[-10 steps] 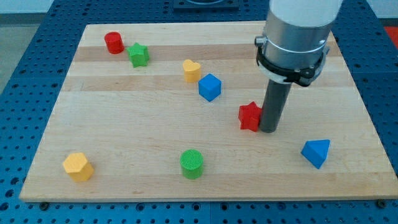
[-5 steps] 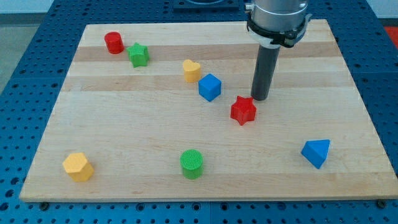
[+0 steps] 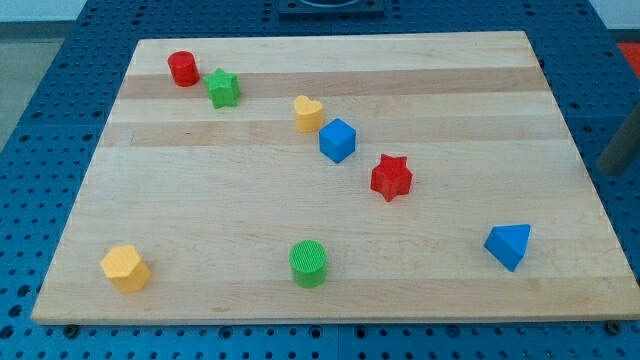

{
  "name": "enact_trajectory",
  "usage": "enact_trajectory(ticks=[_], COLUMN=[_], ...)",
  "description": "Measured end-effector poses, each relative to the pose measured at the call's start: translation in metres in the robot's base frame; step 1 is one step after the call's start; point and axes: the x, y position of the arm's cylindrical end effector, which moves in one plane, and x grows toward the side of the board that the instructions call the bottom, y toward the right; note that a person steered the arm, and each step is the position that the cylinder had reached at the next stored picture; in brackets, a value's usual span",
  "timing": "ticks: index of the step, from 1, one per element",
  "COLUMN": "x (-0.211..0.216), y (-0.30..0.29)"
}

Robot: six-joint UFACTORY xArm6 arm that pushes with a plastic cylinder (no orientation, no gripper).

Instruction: Adjust the blue blocks and red star in a diagonal line

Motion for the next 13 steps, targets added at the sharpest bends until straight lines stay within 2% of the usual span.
enact_trajectory(ticks=[1, 3, 5, 8, 10, 11, 12, 13], x=[0.000, 0.073, 0.080, 0.080, 0.109, 0.107, 0.083, 0.105], y=[0.020, -0.005, -0.065, -0.083, -0.036, -0.107, -0.146, -0.116])
